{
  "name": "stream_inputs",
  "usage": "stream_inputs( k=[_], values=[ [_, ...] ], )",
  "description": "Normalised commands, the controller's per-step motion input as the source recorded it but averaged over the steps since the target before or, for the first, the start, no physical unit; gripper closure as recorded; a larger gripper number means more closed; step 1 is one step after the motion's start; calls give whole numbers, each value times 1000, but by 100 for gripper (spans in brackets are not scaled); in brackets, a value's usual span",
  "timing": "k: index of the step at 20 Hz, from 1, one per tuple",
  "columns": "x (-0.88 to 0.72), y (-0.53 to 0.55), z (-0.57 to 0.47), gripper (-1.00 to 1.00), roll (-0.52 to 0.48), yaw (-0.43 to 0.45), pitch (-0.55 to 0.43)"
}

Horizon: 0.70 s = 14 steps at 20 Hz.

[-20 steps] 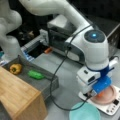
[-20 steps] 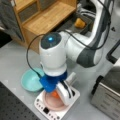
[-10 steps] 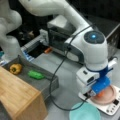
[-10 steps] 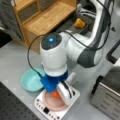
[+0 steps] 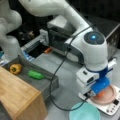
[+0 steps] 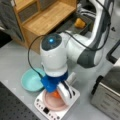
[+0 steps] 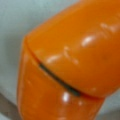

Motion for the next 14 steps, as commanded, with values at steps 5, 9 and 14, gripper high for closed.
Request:
stream_inputs(
  k=[5, 9, 14],
  values=[
    [-10, 67, -82, 100, -294, 39, -83],
    [8, 77, -60, 100, -293, 37, -85],
    [21, 85, -56, 100, -296, 32, -78]
  ],
)
